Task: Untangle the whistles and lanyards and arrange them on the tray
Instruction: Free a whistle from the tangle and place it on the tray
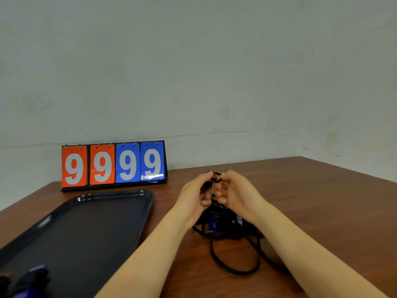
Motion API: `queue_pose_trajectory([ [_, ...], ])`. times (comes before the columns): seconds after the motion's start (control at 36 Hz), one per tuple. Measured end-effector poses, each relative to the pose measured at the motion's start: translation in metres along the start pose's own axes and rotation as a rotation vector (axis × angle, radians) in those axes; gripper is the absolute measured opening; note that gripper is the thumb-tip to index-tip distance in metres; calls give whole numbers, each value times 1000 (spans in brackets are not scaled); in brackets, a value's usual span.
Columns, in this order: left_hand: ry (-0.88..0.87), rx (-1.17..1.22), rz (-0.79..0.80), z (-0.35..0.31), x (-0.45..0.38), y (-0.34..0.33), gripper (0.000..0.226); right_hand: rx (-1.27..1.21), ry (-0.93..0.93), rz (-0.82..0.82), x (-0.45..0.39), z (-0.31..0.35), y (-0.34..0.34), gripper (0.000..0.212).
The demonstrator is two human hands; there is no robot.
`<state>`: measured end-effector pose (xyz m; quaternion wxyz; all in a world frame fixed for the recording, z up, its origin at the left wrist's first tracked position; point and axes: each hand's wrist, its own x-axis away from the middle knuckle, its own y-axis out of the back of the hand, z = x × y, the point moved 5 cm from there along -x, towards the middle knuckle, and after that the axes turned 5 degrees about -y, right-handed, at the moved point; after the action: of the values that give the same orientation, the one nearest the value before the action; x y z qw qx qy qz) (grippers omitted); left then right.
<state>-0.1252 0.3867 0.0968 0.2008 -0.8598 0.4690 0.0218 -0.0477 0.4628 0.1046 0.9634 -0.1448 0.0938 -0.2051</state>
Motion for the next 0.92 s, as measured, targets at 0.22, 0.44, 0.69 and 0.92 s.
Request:
queue_pose_trajectory([
  [0.22,-116,-88,-75,-7,2,3,24,-10,4,-2,-3,-2,3,21],
  [0.44,-24,21,-1,-5,3,-5,29,136,52,-111,-7,-3,12,15],
  [0.69,64,324,32,-3,6,-12,31,329,151,-275,-3,2,11,14],
  [0.92,110,322,33,5,3,-11,34,-390,-5,-3,-2,-1,6,15],
])
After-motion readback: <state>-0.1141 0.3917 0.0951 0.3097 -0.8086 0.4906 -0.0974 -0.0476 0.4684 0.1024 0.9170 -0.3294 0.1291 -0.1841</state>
